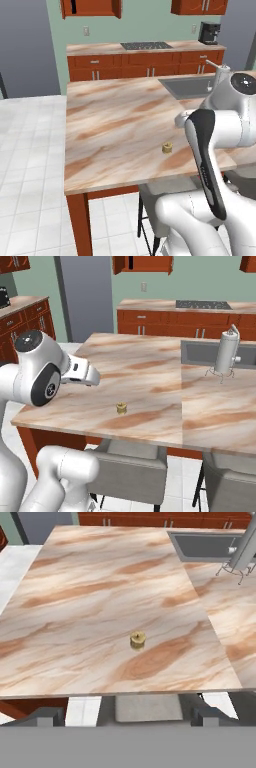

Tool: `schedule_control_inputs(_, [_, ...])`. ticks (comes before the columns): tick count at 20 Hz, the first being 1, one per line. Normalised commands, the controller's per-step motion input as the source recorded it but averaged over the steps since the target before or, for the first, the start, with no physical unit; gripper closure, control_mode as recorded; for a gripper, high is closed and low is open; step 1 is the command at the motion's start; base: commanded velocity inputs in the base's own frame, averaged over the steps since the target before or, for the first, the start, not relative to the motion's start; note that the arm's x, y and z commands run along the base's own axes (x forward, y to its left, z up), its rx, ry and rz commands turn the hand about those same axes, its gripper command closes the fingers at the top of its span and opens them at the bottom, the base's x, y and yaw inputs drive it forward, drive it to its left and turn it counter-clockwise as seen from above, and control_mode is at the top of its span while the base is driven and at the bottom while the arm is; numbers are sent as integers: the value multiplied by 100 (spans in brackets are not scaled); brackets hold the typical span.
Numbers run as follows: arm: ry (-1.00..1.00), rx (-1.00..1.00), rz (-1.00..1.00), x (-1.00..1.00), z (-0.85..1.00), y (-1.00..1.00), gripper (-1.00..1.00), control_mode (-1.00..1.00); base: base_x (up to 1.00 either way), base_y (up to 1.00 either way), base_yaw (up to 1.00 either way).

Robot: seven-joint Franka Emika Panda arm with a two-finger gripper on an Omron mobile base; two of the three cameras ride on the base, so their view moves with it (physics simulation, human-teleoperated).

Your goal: Get the candle and the wine from the cabinet and move them to the dining counter.

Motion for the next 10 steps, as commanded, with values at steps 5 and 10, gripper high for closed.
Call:
schedule_control_inputs(5, [0, 2, 0, -8, 16, -3, -100, -100, 0, 0, 0])
schedule_control_inputs(10, [0, 0, 0, -29, 2, 6, -100, -100, 0, 0, 0])
